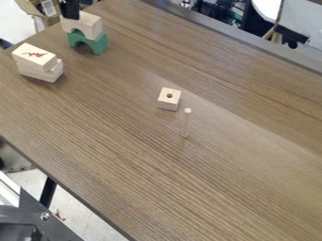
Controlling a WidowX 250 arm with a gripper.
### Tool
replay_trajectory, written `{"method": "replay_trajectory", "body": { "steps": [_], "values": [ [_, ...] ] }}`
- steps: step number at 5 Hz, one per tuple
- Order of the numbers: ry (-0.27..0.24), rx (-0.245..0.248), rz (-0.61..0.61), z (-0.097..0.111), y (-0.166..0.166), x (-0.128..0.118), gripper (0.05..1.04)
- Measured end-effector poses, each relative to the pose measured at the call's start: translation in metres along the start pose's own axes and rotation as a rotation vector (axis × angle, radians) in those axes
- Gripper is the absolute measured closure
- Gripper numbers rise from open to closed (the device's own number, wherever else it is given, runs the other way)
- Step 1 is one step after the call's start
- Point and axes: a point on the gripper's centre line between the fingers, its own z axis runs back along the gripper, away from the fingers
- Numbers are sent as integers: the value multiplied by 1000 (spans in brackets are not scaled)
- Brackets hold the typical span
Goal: Move the arch to the middle
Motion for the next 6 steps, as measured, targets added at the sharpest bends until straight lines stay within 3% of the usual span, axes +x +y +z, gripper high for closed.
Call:
{"method": "replay_trajectory", "body": {
  "steps": [2,3,4,6],
  "values": [
    [7,27,-12,-7,7,-1,137],
    [-1,39,-1,-16,12,-1,431],
    [-13,32,25,-19,15,0,524],
    [-12,15,42,-18,19,-2,525]
  ]
}}
